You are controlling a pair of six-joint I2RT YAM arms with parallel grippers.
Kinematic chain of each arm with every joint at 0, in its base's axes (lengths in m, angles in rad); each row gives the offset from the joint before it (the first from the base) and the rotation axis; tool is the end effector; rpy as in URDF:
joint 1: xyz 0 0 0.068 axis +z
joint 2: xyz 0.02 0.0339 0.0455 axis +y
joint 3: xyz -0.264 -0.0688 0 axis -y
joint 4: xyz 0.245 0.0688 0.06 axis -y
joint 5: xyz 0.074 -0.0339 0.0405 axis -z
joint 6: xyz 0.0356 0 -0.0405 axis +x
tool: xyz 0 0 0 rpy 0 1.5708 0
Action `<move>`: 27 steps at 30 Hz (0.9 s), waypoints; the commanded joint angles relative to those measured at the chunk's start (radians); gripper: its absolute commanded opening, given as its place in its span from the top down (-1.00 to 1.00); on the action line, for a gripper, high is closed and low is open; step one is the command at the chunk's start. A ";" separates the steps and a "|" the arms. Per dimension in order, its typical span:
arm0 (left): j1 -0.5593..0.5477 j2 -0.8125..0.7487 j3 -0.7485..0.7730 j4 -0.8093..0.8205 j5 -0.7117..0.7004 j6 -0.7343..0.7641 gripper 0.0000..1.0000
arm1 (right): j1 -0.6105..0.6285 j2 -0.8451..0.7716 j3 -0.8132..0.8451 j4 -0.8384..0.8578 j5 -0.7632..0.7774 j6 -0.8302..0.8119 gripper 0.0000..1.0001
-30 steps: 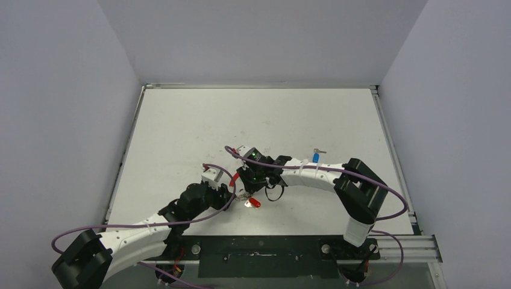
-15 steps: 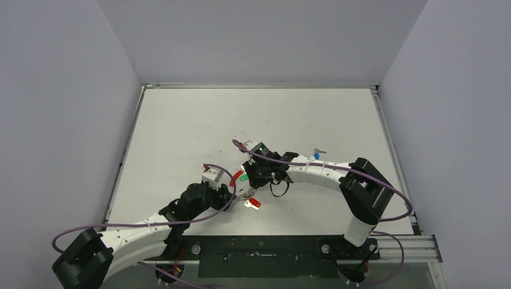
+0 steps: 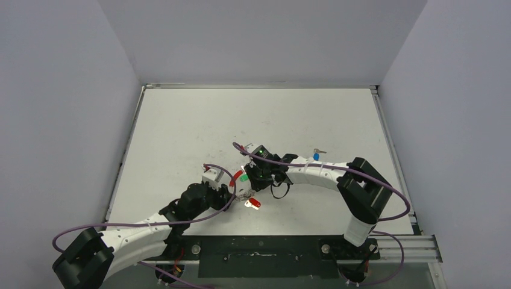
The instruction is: Put the keys on the keyring
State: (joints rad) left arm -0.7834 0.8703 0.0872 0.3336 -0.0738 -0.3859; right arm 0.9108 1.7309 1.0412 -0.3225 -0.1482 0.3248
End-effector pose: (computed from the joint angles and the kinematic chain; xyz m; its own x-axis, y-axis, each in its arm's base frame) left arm 0.1183 -0.1142 0.1374 -0.5324 0.0005 -0.8465 0.4925 0.8135 -0.3093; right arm 0.2087 0.2775 0.1719 -0.7574 -0.4611 -0.4623 -0.6200 0.7299 0.2878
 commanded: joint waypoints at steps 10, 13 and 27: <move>0.007 -0.001 0.032 0.034 0.009 -0.013 0.00 | 0.015 0.034 0.013 0.051 -0.007 0.008 0.44; 0.007 -0.003 0.035 0.029 0.009 -0.013 0.00 | 0.017 0.025 0.013 0.052 -0.006 0.011 0.54; 0.009 -0.004 0.034 0.027 0.006 -0.023 0.00 | 0.020 -0.110 -0.026 0.056 0.069 -0.003 0.50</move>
State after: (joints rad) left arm -0.7826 0.8719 0.0872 0.3332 -0.0738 -0.3916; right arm 0.9245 1.7100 1.0279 -0.2981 -0.1268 0.3256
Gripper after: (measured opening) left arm 0.500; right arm 0.219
